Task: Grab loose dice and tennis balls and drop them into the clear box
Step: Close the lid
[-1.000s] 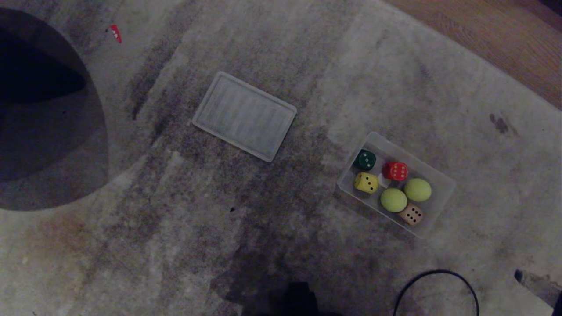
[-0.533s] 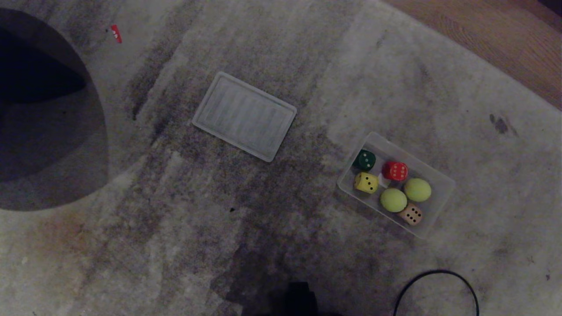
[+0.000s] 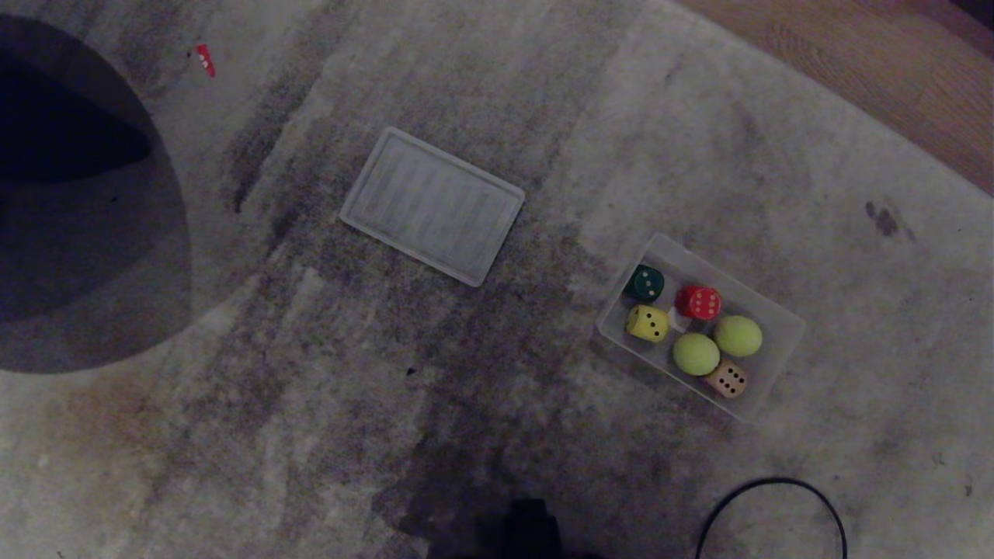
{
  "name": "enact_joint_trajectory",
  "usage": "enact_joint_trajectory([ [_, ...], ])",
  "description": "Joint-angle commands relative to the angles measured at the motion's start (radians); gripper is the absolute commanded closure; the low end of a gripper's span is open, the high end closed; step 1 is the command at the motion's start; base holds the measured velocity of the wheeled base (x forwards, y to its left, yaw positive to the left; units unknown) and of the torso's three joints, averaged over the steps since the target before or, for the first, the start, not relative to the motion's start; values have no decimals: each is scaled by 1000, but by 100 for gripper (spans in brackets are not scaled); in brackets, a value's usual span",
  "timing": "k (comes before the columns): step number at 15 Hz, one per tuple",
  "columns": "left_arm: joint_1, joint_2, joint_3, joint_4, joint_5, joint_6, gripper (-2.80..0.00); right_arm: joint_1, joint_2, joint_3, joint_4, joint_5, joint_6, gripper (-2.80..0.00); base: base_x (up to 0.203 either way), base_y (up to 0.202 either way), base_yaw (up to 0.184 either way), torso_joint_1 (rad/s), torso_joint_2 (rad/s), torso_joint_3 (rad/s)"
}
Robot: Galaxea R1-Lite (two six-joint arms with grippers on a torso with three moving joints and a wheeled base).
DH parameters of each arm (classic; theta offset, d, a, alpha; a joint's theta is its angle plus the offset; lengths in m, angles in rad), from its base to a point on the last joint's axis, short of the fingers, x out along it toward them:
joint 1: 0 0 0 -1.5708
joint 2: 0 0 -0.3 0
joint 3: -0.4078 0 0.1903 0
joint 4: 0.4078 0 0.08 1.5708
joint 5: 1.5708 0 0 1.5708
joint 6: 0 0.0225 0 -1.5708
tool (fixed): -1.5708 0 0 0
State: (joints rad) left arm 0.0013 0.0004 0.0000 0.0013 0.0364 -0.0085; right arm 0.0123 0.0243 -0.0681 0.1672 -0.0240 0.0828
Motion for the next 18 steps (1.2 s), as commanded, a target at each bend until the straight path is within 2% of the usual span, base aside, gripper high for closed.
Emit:
enact_joint_trajectory([
  [1, 0, 1, 2, 0, 0, -1, 0, 0, -23, 2, 6, 1, 2, 0, 0, 0, 0, 0, 0, 0],
  [18, 0, 1, 2, 0, 0, -5, 0, 0, -23, 1, 6, 1, -1, 0, 0, 0, 0, 0, 0, 0],
])
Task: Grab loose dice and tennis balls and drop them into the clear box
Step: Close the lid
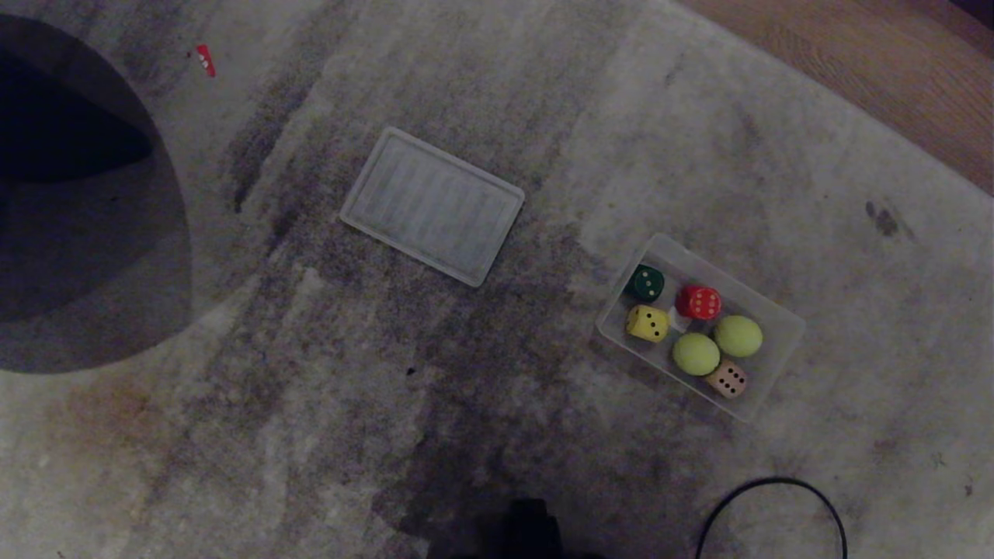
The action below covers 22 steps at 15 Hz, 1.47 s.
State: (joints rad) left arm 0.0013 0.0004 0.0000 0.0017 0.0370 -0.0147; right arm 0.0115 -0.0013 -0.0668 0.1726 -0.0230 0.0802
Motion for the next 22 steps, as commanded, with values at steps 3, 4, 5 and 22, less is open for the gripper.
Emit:
enact_joint_trajectory([
  [3, 0, 1, 2, 0, 1, -5, 0, 1, 3, -1, 1, 0, 0, 0, 0, 0, 0, 0, 0, 0],
  [4, 0, 1, 2, 0, 1, -5, 0, 1, 3, -1, 1, 1, 0, 0, -7, -5, 69, -2, 7, 3],
  [5, 0, 1, 2, 0, 1, -5, 0, 1, 3, -1, 1, 0, 0, 0, -9, -8, 114, 2, 2, 1],
  [22, 0, 1, 2, 0, 1, -7, 0, 1, 3, 1, 1, 3, -4, 0, 0, -5, 117, 1, 1, 1],
])
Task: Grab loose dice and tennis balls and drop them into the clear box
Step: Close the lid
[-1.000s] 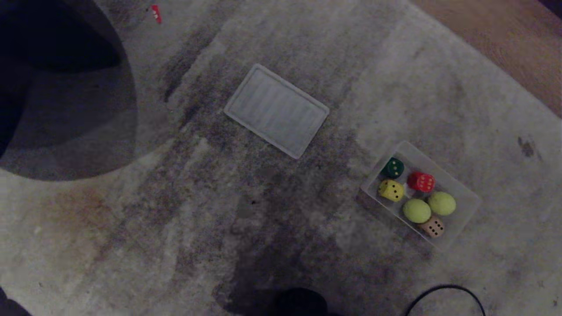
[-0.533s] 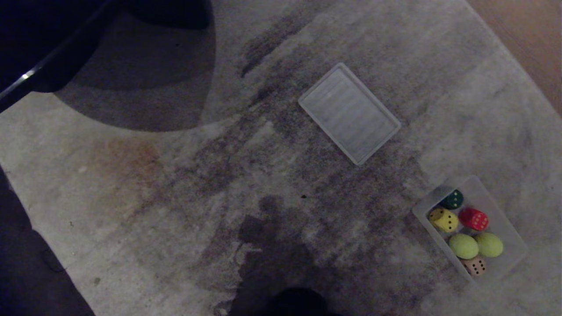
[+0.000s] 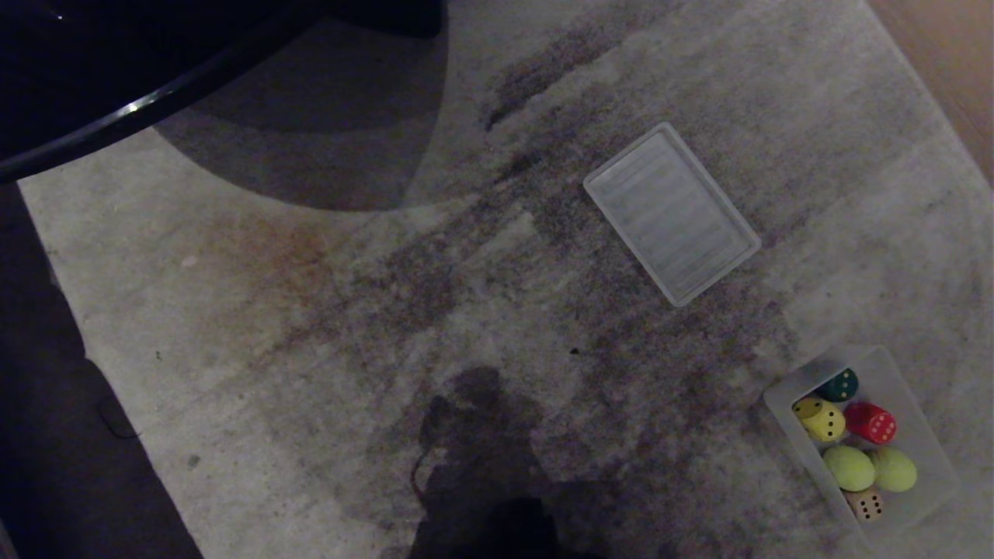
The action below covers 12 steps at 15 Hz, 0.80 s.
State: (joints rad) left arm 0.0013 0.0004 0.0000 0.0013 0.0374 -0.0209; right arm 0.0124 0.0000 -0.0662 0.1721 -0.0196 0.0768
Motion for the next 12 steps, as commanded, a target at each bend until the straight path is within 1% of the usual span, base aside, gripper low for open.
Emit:
enact_joint_trajectory([
  [1, 0, 1, 2, 0, 1, 1, 0, 0, 2, 0, 1, 0, 0, 0, 0, 0, 0, 0, 0, 0],
  [7, 0, 1, 2, 0, 1, 2, 0, 0, 2, 0, 1, 0, 1, 0, 0, 0, 0, 2, 2, -124],
  [12, 0, 1, 2, 0, 1, -1, 0, 0, 2, 0, 1, 0, 0, 0, 0, 0, 0, 1, 1, -12],
])
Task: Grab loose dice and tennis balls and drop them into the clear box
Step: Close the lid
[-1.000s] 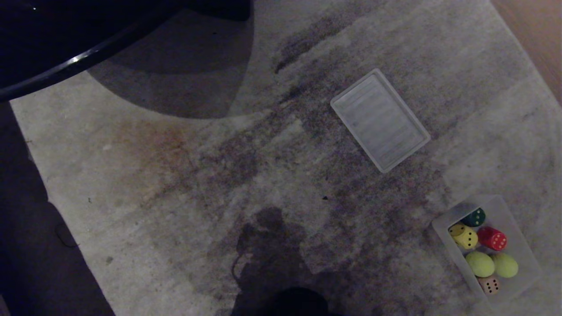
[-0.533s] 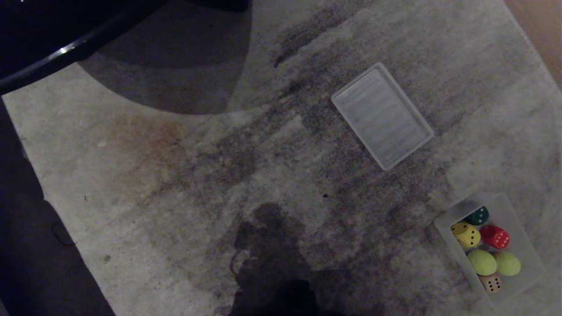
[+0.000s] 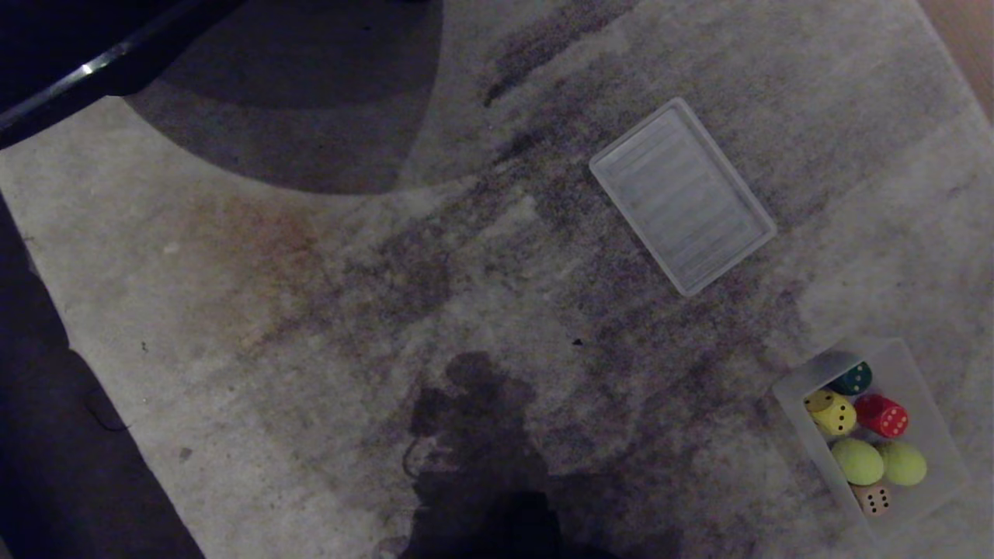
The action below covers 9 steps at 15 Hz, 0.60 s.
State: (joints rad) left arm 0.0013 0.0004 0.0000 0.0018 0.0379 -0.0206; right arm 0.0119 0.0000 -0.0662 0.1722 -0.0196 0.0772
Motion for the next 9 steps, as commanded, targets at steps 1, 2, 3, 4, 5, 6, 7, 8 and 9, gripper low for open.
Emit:
enact_joint_trajectory([
  [1, 0, 1, 2, 0, 0, 1, 0, 0, 2, 0, 1, 0, 0, 0, 53, 0, -2, 5, 4, 5],
  [2, 0, 1, 2, 0, 0, 0, 0, 0, 2, 0, 1, 0, 0, 0, 145, 0, 3, 0, -1, -1],
  [3, 0, 1, 2, 0, 0, -1, 0, 0, 2, 0, 1, 0, 0, 0, 179, 0, 2, 3, 3, 2],
  [4, 0, 1, 2, 0, 0, 2, 0, 0, 2, 0, 1, 0, 0, 0, 188, 0, 0, 5, 0, -2],
  [5, 0, 1, 2, 0, 0, -1, 0, 0, 2, 0, 1, 0, 0, 0, 137, 0, 0, 2, 5, -2],
  [6, 0, 1, 2, 0, 0, -1, 0, 0, 2, 0, 1, 0, 0, 0, 57, 0, 2, 2, 1, -2],
  [7, 0, 1, 2, 0, 0, -2, 0, 0, 2, 0, 1, 0, 0, 0, 0, 0, 0, 0, 0, 0],
  [8, 0, 1, 2, 0, 0, -3, 0, 0, 2, 0, 1, 0, 0, 0, 0, 0, 0, 0, 0, 0],
  [9, 0, 1, 2, 0, 2, -7, 0, 0, 2, 0, 1, 0, 0, 0, 0, 0, 0, 0, 0, 0],
])
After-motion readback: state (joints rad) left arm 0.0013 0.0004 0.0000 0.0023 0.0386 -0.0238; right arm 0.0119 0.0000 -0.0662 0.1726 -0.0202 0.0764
